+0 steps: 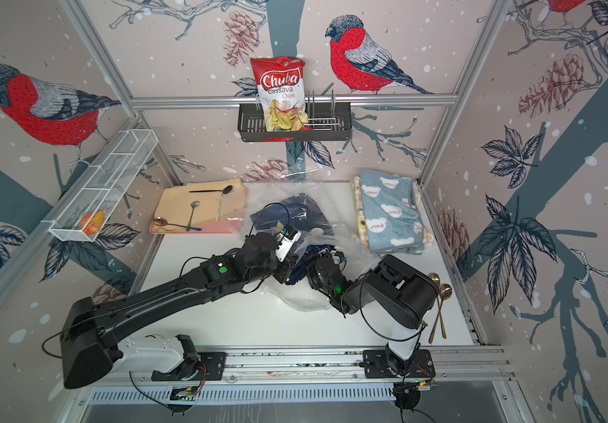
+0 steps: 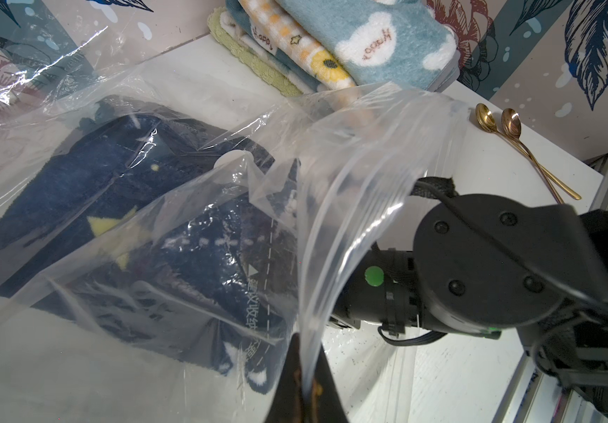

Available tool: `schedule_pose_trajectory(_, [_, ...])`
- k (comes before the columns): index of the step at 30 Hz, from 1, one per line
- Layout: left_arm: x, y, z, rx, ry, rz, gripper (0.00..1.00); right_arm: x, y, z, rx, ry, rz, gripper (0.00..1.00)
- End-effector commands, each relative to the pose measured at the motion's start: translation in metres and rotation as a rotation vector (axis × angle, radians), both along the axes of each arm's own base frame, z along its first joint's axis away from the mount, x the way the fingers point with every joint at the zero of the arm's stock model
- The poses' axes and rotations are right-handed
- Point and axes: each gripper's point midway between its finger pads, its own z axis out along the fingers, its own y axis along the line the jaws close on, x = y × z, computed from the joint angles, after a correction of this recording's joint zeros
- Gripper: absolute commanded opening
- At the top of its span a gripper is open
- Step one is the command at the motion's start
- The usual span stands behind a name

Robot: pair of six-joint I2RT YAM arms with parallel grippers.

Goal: Take the blanket out of the vacuum bag
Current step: Take out the blanket from the vacuum bag.

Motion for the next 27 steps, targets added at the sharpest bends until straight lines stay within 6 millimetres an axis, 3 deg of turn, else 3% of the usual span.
schedule_pose_trajectory(1, [0.001, -0.001, 0.007, -0.015, -0.019, 0.002, 0.03, 0.006, -0.017, -0.029, -0.116, 0.067, -0.078, 0.73])
schedule_pose_trajectory(3, [0.002, -0.001, 0.007, -0.013, -0.019, 0.003, 0.02, 0.011, -0.016, -0.024, -0.116, 0.035, -0.086, 0.68])
schedule_pose_trajectory(11, [0.002, 0.000, 0.009, -0.013, -0.025, 0.008, 0.02, 0.020, -0.005, -0.017, -0.113, -0.013, -0.040, 0.22])
schedule_pose_trajectory(16, [0.004, 0.002, 0.009, -0.010, -0.036, 0.018, 0.01, 0.029, 0.009, 0.011, -0.125, -0.088, 0.060, 0.02])
schedule_pose_trajectory(21, [0.007, 0.004, 0.011, -0.004, -0.053, 0.034, 0.00, 0.020, 0.013, 0.050, -0.109, -0.141, 0.127, 0.00])
schedule_pose_trajectory(27, [0.006, 0.003, 0.020, -0.037, -0.062, 0.030, 0.00, -0.002, 0.008, 0.065, -0.080, -0.144, 0.179, 0.00])
